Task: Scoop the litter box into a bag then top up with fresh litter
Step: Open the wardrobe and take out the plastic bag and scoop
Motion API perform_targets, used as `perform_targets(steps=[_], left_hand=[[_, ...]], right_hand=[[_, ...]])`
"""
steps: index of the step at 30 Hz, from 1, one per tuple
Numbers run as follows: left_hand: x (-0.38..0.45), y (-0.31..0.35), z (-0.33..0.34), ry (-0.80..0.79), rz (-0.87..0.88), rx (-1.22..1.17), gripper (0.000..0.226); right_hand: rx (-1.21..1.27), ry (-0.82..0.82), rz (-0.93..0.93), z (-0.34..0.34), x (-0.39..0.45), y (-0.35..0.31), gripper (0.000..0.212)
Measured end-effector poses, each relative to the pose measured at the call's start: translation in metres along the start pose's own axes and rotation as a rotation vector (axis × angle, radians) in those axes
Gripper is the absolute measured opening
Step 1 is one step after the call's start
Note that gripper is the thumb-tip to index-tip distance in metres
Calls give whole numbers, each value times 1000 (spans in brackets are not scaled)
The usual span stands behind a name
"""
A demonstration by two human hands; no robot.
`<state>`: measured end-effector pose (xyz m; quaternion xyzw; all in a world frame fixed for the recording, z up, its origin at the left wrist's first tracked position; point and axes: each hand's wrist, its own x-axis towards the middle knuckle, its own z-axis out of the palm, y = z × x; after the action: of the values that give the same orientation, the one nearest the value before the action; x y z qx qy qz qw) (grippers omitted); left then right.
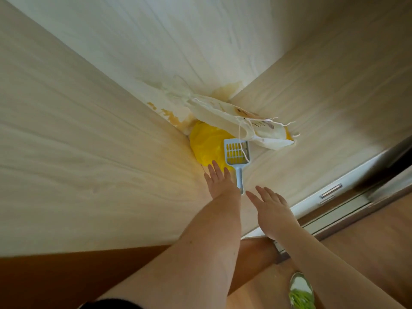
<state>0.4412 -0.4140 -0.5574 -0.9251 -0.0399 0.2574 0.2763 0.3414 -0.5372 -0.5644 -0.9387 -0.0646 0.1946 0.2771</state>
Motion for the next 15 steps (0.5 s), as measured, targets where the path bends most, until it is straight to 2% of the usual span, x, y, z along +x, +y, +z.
perform_targets(steps=[2, 7, 12, 15], left_hand=[[17, 0, 6, 3, -22, 13, 78], [55, -4, 22, 43, -3, -29, 68], [64, -18, 29, 83, 158, -67, 82], [72, -23, 29, 126, 232, -62, 81]], right_hand=[[29, 4, 7, 6, 15, -9, 70], [80, -31, 55, 27, 40, -23, 70], [40, -88, 86, 35, 61, -25, 70], [22, -113, 93, 39, 74, -26, 70]])
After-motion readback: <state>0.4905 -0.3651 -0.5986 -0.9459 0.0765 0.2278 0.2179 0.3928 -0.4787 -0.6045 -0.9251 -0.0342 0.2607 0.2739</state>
